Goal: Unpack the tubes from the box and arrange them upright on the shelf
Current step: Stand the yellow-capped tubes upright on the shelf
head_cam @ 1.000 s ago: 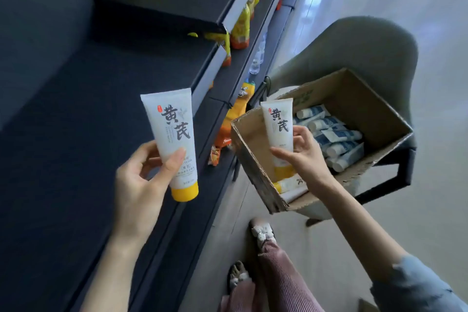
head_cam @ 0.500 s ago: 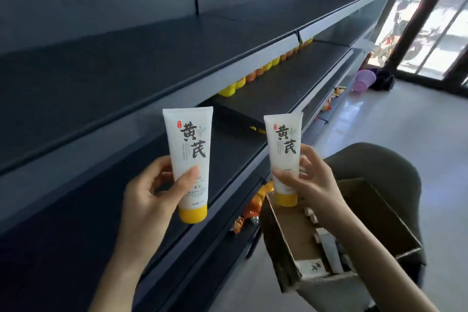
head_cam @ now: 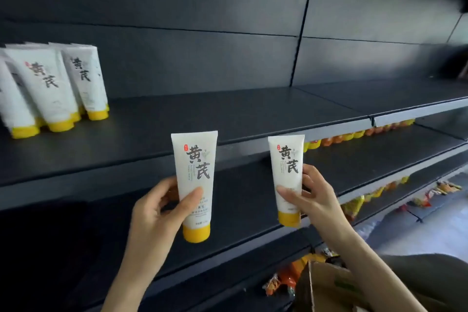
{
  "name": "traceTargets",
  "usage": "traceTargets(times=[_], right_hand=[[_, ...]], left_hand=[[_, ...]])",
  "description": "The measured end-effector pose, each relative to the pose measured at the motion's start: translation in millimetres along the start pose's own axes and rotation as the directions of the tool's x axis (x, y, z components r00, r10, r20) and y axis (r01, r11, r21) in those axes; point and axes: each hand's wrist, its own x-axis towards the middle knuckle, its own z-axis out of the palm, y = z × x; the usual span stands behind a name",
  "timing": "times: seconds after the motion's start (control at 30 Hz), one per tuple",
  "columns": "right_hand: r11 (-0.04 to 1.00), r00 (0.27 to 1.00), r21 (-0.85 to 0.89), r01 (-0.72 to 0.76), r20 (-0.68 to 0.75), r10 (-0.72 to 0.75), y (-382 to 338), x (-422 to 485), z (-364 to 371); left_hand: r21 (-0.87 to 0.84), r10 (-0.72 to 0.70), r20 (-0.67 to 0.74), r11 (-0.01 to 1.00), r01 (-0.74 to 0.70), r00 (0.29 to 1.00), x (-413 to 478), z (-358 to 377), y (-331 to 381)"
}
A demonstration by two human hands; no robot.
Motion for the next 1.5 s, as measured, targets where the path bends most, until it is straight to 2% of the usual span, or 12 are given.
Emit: traceTargets(times=[0.3, 0.53, 0.77, 0.97, 1.27, 1.5], right_hand=[[0.999, 0.965, 0.032, 0.043, 0.256, -0.050, -24.7, 9.4, 42.3], [0.991, 0.924, 0.124, 0.040, 0.374, -0.084, -48.9, 20.8, 121.8], [0.958, 0.927, 0.282, 0.043, 0.346, -0.144, -79.0, 39.9, 218.0], [0.941, 0.932, 0.330, 0.073, 0.313, -0.181, -96.2, 65.8, 269.4], [0.992, 0.959, 0.091, 0.089, 0.262, -0.110, -91.1, 144.9, 308.8], [0.993, 0.953, -0.074, 0.094, 0.296, -0.068, -79.0, 178.7, 333.6]], left_hand=[[0.097, 0.057, -0.259, 0.995, -0.033, 0.964, -47.2, -53.5, 38.8], [0.174, 0.099, -0.344, 0.984, -0.040, 0.934, -53.9, -125.5, 61.5], [0.235, 0.135, -0.359, 0.971, -0.050, 0.924, -43.7, -217.6, 88.6], [0.257, 0.154, -0.354, 0.964, -0.063, 0.922, -33.5, -264.1, 102.2], [0.252, 0.203, -0.352, 0.961, -0.116, 0.914, -18.5, -282.2, 113.0], [0.239, 0.195, -0.349, 0.964, -0.113, 0.917, -2.9, -277.6, 109.3]])
